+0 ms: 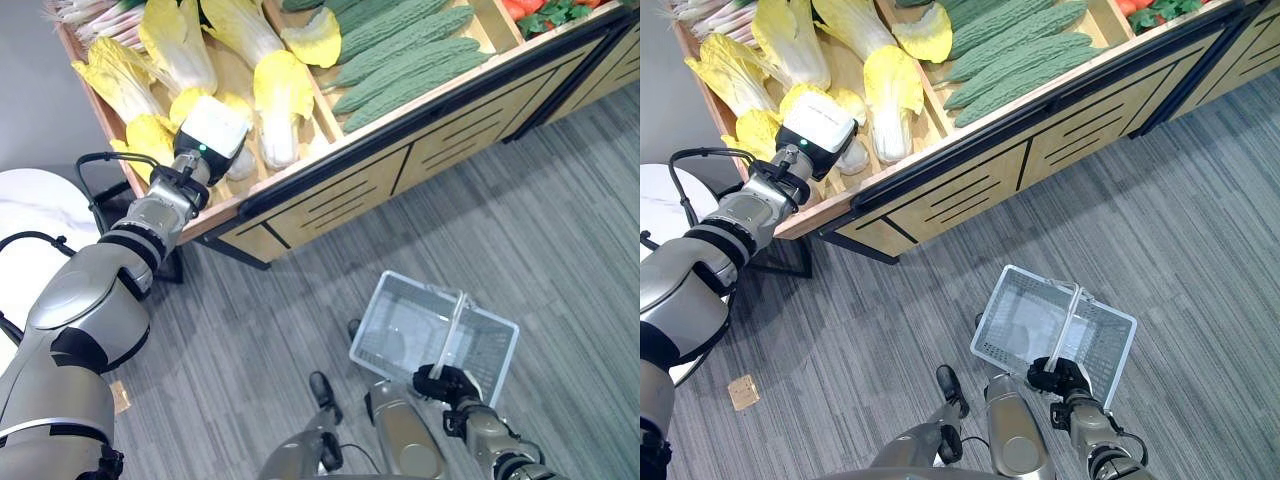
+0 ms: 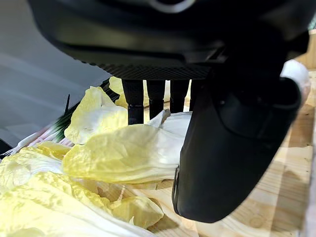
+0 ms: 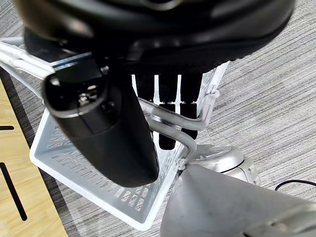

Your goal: Get the vegetables into the basket

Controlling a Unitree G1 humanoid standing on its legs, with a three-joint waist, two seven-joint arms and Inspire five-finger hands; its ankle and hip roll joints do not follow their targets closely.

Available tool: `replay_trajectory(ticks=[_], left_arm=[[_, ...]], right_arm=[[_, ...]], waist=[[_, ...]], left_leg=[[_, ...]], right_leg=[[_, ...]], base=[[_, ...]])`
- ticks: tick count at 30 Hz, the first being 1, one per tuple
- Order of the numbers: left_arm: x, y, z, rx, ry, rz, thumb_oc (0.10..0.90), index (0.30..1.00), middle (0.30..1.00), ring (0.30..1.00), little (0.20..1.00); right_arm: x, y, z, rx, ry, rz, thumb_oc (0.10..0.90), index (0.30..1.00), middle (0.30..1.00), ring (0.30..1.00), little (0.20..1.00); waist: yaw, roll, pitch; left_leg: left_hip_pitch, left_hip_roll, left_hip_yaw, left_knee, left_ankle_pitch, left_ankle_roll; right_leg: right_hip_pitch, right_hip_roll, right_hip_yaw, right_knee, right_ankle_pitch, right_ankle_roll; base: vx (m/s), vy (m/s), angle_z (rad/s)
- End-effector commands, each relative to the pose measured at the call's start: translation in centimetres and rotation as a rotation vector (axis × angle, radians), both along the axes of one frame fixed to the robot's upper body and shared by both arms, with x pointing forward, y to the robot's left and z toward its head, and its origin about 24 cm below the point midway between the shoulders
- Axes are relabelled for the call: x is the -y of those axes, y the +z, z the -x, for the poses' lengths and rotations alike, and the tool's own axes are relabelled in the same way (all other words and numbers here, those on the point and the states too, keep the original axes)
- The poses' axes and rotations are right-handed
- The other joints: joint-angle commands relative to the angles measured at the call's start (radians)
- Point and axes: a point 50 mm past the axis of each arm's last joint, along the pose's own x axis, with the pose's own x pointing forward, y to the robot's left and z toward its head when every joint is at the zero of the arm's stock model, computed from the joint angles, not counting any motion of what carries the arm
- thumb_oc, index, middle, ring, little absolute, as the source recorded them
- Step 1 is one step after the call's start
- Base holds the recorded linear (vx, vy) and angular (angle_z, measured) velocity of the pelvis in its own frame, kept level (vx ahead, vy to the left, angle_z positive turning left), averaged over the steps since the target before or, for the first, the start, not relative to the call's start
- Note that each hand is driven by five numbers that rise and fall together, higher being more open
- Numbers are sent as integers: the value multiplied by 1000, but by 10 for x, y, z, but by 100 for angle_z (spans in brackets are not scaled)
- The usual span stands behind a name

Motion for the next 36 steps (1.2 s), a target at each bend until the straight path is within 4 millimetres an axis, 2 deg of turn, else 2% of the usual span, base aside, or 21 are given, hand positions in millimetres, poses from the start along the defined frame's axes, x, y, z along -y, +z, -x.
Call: replay_trajectory(ticks=[1,8,12,16,18,19,23,27,36], left_arm=[[-31,32,2,63,126,39,400,300,300,300,300],[-12,32,1,86,29,170,400,300,300,300,300],[24,35,5,110,-157,339,400,300,300,300,300],[44,31,15,118,-281,462,400,300,300,300,300],[51,18,19,93,-312,520,400,300,300,300,300],[53,18,21,89,-330,528,400,300,300,300,300],[56,6,28,45,-355,597,400,300,300,300,300],[55,-5,44,21,-406,684,400,300,300,300,300],[37,-39,105,-44,-471,973,400,300,300,300,300]], right_arm=[[-2,-11,26,-80,33,-9,400,300,300,300,300],[1,-9,25,-64,12,-15,400,300,300,300,300],[10,-13,40,-108,-38,-11,400,300,300,300,300],[11,-18,52,-154,-74,-29,400,300,300,300,300],[10,-21,57,-180,-76,-30,400,300,300,300,300],[10,-22,59,-192,-83,-33,400,300,300,300,300],[7,-25,65,-228,-86,-44,400,300,300,300,300],[6,-26,67,-234,-113,-57,400,300,300,300,300],[35,-19,76,-198,-289,-24,400,300,300,300,300]], waist=[[-4,8,-5],[9,0,-16],[29,-19,-42],[47,-42,-78],[52,-52,-98],[56,-57,-112],[73,-76,-146],[91,-88,-172],[129,-119,-218]], left_leg=[[-44,37,-98,1,24,-77],[-16,40,-115,1,19,-78],[67,44,-146,1,1,-79],[136,42,-166,1,-11,-79],[172,41,-174,1,-16,-80],[182,40,-177,1,-18,-79],[222,41,-184,1,-23,-81],[253,43,-185,1,-30,-80],[314,43,-195,1,-50,-73]], right_leg=[[122,-13,-15,0,-137,124],[155,-12,-28,0,-150,123],[245,-14,-57,0,-184,120],[323,-15,-78,0,-208,115],[359,-16,-90,0,-213,115],[372,-17,-94,0,-216,115],[417,-16,-103,0,-222,113],[451,-15,-115,0,-233,113],[524,-16,-129,1,-255,106]], base=[[0,0,0],[12,-15,2],[75,-64,14],[56,-46,33],[22,-29,27],[25,-23,21],[0,-11,11],[-3,-2,1],[-19,-7,3]])
